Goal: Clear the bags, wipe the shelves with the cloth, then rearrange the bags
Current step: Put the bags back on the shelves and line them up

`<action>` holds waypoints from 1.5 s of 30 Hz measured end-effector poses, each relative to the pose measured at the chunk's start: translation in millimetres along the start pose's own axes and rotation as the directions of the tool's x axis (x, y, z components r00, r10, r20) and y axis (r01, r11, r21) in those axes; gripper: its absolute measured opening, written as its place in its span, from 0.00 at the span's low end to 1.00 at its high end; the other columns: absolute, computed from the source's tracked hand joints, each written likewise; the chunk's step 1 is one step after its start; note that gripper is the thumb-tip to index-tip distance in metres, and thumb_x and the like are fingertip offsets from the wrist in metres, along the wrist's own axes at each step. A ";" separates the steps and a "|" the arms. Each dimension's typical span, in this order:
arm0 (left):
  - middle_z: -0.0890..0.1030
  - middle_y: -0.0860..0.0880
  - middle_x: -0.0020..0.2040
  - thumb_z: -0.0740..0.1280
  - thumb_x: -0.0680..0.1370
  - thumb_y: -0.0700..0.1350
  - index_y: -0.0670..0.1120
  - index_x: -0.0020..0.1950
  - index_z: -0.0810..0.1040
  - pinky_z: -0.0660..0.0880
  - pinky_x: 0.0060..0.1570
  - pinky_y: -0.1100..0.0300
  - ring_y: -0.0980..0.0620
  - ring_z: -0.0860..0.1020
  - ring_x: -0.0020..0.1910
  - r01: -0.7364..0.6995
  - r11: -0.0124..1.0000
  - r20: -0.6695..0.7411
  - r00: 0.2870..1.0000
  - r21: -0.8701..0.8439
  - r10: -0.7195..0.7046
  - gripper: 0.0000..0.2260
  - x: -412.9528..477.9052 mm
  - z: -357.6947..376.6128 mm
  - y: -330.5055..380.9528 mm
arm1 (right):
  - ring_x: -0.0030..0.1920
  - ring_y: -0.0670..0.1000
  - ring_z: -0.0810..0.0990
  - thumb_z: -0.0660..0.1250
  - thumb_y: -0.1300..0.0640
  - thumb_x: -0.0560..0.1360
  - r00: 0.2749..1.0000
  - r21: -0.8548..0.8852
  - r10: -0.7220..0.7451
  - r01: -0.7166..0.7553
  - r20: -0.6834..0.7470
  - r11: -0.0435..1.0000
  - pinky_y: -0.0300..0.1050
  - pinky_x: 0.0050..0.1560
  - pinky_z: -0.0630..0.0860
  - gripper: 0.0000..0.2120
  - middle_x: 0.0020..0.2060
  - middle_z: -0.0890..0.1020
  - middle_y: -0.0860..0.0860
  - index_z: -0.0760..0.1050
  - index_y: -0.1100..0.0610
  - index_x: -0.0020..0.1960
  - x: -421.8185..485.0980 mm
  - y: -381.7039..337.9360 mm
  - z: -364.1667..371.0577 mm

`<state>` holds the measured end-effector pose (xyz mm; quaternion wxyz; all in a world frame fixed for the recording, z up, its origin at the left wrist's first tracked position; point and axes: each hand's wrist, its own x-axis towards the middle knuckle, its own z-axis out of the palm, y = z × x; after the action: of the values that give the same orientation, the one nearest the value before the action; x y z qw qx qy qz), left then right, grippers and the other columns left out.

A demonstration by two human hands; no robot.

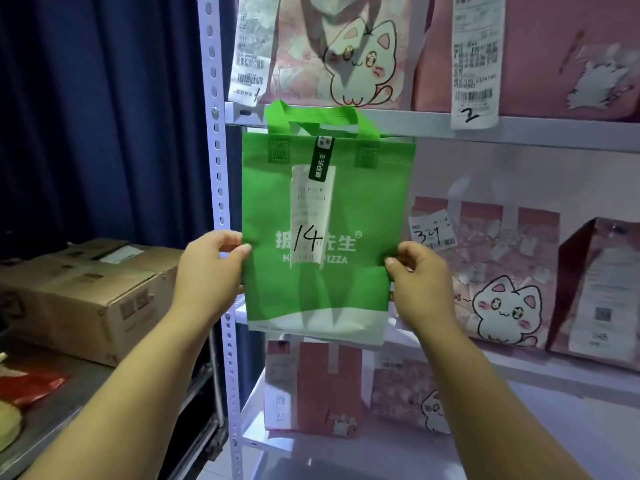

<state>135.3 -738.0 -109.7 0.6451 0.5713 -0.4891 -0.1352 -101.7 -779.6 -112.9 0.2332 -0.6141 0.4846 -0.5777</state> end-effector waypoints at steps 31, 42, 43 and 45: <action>0.82 0.53 0.49 0.69 0.73 0.37 0.51 0.61 0.77 0.77 0.53 0.54 0.56 0.80 0.47 0.048 0.993 0.218 0.974 0.108 -0.070 0.17 75.4 88.7 -98.3 | 0.47 0.49 0.80 0.62 0.59 0.78 0.978 -0.146 0.175 -0.192 -0.117 0.971 0.47 0.51 0.77 0.08 0.46 0.82 0.48 0.76 0.54 0.55 58.1 81.9 55.7; 0.82 0.50 0.53 0.68 0.75 0.37 0.48 0.65 0.75 0.72 0.56 0.62 0.54 0.79 0.52 0.057 0.996 0.259 0.963 0.068 -0.073 0.19 85.0 97.8 -107.3 | 0.61 0.52 0.76 0.64 0.57 0.78 0.967 -0.097 0.234 -0.243 -0.103 0.965 0.54 0.64 0.72 0.19 0.61 0.78 0.52 0.70 0.57 0.68 62.7 88.1 66.8; 0.81 0.50 0.54 0.68 0.75 0.38 0.48 0.65 0.75 0.72 0.56 0.62 0.54 0.79 0.53 0.056 0.997 0.260 0.963 0.059 -0.069 0.19 84.2 96.6 -107.3 | 0.61 0.52 0.76 0.64 0.57 0.77 0.967 -0.089 0.231 -0.241 -0.107 0.966 0.52 0.64 0.72 0.19 0.61 0.78 0.51 0.70 0.57 0.68 62.2 87.5 66.9; 0.81 0.51 0.54 0.68 0.75 0.38 0.48 0.65 0.74 0.72 0.56 0.61 0.55 0.78 0.54 0.059 0.998 0.261 0.963 0.029 -0.064 0.19 81.0 93.5 -107.0 | 0.59 0.49 0.77 0.65 0.58 0.77 0.969 -0.056 0.220 -0.227 -0.116 0.972 0.46 0.62 0.73 0.19 0.58 0.78 0.46 0.70 0.56 0.68 59.7 85.2 65.8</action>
<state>142.3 -887.2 -176.4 0.5641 0.5701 -0.5536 -0.2243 -76.0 -885.1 -170.8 0.2487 -0.5307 0.5823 -0.5634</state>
